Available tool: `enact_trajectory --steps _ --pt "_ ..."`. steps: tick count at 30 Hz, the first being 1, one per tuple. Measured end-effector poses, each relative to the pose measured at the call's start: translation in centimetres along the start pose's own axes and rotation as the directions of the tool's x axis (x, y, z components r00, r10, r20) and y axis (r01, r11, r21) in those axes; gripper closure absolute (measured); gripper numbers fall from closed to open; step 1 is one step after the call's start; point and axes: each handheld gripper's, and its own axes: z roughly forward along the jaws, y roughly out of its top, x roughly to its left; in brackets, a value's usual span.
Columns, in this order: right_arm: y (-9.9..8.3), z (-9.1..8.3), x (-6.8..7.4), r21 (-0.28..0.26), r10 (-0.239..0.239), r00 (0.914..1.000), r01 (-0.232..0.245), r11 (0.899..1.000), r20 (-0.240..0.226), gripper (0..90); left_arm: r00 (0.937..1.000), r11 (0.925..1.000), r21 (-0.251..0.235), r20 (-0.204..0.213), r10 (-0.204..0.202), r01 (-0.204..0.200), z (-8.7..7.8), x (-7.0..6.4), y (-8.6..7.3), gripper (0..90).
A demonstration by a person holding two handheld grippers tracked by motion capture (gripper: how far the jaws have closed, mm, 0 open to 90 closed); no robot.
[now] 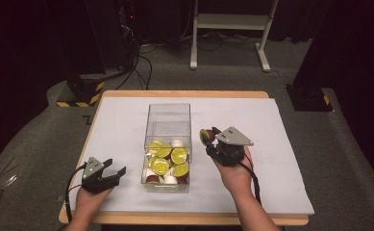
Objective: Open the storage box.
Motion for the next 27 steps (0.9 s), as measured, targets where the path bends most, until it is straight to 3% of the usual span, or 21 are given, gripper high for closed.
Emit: enact_trajectory --steps 11,27 --pt "-1.0 -0.1 -2.7 0.025 0.028 0.9970 -0.030 0.999 0.071 57.2 0.9999 0.9999 0.008 0.002 0.011 -0.011 0.0 0.0 0.0 31.8" --pt "-3.6 0.4 -6.4 0.094 0.063 0.9833 -0.080 0.992 0.171 57.2 0.9998 0.9998 0.012 0.003 0.019 -0.019 0.0 0.1 0.0 31.7"
